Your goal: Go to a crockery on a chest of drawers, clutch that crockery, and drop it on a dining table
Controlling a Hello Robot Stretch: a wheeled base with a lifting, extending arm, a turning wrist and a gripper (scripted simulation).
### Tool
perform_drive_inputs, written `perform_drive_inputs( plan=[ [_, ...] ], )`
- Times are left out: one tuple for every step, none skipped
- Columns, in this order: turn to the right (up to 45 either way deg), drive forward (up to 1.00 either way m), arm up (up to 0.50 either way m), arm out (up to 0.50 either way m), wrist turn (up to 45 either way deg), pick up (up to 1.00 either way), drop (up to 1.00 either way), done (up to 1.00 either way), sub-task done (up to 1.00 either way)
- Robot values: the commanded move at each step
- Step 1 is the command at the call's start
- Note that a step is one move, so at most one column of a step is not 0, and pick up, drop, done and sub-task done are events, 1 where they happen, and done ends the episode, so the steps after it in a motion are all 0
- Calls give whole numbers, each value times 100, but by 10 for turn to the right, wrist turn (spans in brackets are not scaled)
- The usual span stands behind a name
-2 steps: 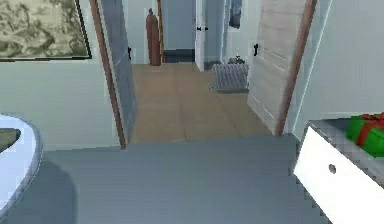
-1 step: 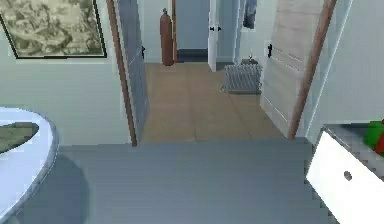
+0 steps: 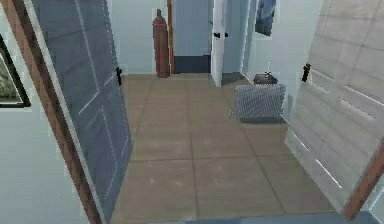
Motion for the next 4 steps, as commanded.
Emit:
perform_drive_inputs(
  plan=[
    [0, 100, 0, 0, 0, 0, 0, 0, 0],
    [0, 100, 0, 0, 0, 0, 0, 0, 0],
    [0, 100, 0, 0, 0, 0, 0, 0, 0],
    [0, 100, 0, 0, 0, 0, 0, 0, 0]
  ],
)
